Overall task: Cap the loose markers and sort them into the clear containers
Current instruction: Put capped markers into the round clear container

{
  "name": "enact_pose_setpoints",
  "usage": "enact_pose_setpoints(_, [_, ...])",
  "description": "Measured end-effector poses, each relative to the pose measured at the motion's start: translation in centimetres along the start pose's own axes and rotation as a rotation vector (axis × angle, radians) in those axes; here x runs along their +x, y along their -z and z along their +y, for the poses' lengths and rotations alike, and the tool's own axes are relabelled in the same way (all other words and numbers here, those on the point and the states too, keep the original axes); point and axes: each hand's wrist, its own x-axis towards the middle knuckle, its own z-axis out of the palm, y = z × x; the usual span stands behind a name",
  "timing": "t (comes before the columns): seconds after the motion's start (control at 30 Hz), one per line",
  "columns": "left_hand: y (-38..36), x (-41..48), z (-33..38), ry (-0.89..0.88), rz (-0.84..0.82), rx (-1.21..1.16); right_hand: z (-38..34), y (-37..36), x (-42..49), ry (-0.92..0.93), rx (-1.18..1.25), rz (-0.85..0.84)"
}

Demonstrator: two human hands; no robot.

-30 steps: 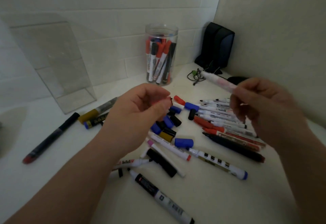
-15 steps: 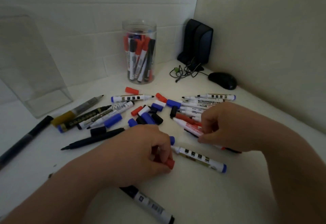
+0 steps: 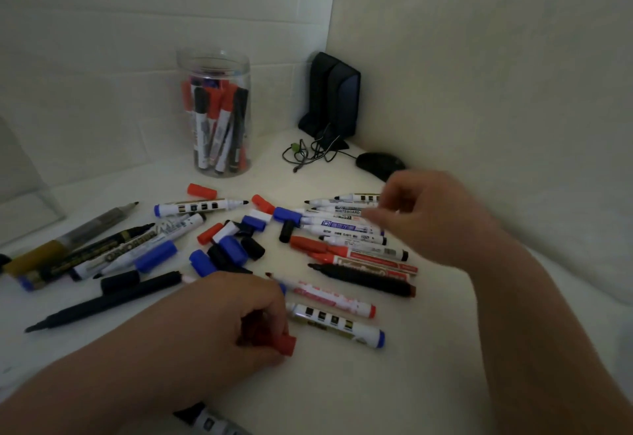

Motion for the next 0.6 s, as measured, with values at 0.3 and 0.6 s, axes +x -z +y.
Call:
enact_pose_setpoints(0.3, [-0.3, 0.2, 0.5, -0.027, 0.011, 0.054, 4.3, -3.7, 3.5, -0.157, -0.008, 0.049])
enact_pose_setpoints(0.6, [0.7, -0.5, 0.5, -0.053, 0.120, 0.048, 3.7, -4.8, 5.1, -0.148, -0.005, -0.022])
